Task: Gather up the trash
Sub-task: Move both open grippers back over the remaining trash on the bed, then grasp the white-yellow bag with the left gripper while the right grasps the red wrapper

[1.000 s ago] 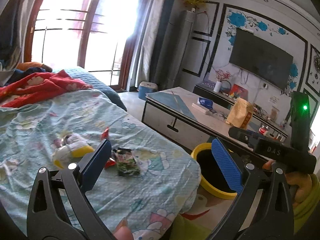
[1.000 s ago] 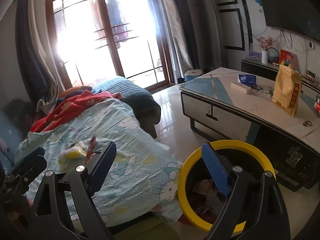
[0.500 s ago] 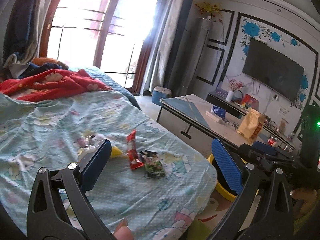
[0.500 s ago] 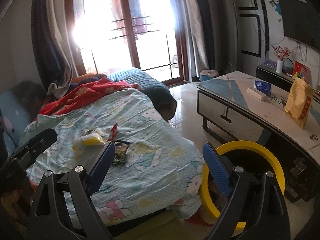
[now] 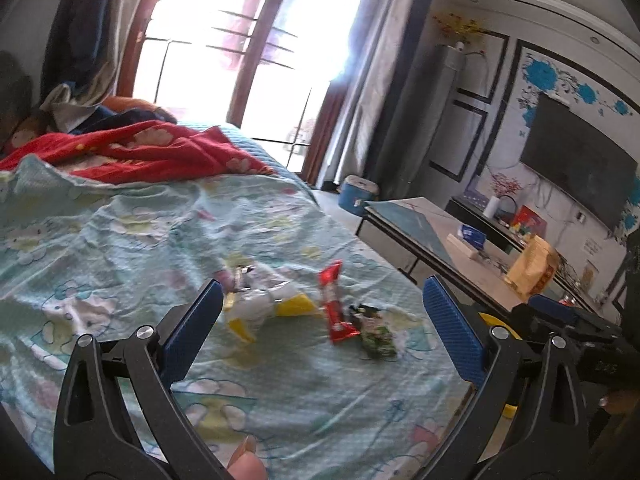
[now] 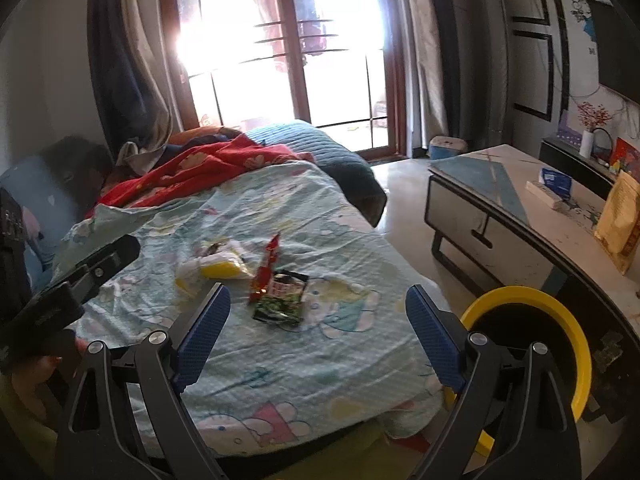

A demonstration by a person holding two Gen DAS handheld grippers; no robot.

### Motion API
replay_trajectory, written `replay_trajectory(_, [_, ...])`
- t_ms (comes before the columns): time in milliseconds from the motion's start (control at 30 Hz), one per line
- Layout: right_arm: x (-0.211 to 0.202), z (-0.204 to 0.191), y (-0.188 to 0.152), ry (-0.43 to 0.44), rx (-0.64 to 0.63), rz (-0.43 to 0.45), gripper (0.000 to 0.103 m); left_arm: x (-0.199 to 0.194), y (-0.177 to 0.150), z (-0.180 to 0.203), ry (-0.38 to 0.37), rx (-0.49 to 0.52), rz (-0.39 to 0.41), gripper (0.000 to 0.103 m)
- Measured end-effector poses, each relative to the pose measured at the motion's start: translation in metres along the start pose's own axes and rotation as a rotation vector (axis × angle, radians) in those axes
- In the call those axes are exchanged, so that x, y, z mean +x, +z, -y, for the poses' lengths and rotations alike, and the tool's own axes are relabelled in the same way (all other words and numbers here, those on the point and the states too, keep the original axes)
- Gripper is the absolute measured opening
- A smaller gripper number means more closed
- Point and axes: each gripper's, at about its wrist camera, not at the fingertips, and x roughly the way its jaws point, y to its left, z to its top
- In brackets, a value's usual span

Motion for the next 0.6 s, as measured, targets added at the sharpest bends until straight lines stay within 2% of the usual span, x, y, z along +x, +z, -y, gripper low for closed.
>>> replay_trajectory(333, [0.034, -0.021, 0.017, 0.069, 0.002, -0.055, 0.087, 0.014, -0.006, -0.046, 0.062, -0.08, -0.041, 0.092])
replay_trajectory(600, [0.074, -0.032, 0.026, 0.07, -0.006, -0.111, 0.087, 0.034, -0.017, -0.067, 0.034, -0.119, -0.114, 0.092])
